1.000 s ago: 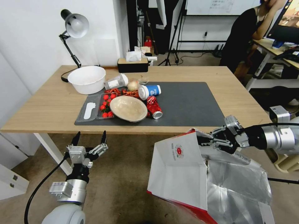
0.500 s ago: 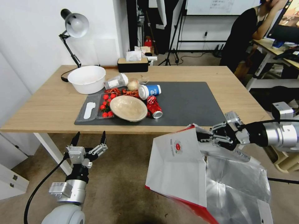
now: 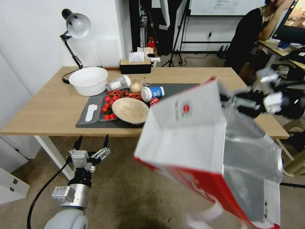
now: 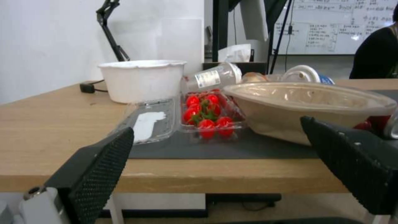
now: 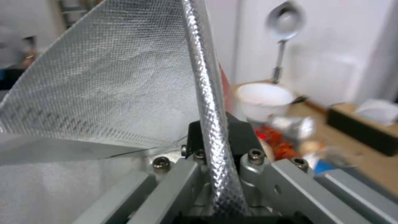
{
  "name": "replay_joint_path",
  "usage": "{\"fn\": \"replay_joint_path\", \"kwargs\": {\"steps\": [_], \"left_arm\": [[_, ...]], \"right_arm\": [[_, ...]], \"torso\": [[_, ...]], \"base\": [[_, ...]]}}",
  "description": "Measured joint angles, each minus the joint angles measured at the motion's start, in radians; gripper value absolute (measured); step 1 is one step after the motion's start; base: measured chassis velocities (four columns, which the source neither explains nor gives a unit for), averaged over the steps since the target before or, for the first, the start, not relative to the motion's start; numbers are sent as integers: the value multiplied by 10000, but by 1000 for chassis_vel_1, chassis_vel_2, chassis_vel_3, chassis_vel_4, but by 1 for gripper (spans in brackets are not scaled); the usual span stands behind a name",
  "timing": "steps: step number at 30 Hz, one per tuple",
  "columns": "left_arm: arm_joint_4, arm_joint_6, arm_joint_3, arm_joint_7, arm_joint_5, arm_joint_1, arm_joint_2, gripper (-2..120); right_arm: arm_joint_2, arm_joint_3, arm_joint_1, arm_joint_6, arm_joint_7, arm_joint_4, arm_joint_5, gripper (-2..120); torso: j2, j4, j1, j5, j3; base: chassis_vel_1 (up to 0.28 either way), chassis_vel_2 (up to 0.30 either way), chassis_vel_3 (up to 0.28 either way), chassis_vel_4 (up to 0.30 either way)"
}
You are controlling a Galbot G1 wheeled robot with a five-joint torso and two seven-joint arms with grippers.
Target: Pick up the food delivery bag from the floor and place it on the table.
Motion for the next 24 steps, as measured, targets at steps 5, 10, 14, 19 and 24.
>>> {"fn": "replay_joint_path", "kwargs": {"steps": [5, 10, 14, 19, 24], "left_arm": [[6, 0, 29, 23, 20, 2, -1, 100], [6, -12, 31, 36, 29, 24, 3, 100], [1, -25, 35, 49, 40, 44, 0, 100], [-6, -40, 50, 67, 73, 59, -13, 100], [-7, -41, 116, 106, 161, 46, -75, 100]], "right_arm": [[136, 144, 480, 12, 2187, 100, 238, 0], [354, -239, 1139, -225, 4478, 315, 231, 0], [612, -471, 1245, -345, 6210, 639, 161, 0], [923, -671, 1213, -439, 7690, 968, 141, 0], [1317, -854, 1100, -450, 8754, 1011, 112, 0]], "torso": [[-6, 0, -2, 1, -4], [-9, 0, -4, 1, -6], [-11, 0, -5, 2, -6], [-13, 0, -6, 1, -9], [-16, 0, -7, 1, -9]], "base": [[0, 0, 0, 0], [0, 0, 0, 0], [0, 0, 0, 0], [0, 0, 0, 0], [0, 0, 0, 0]]}}
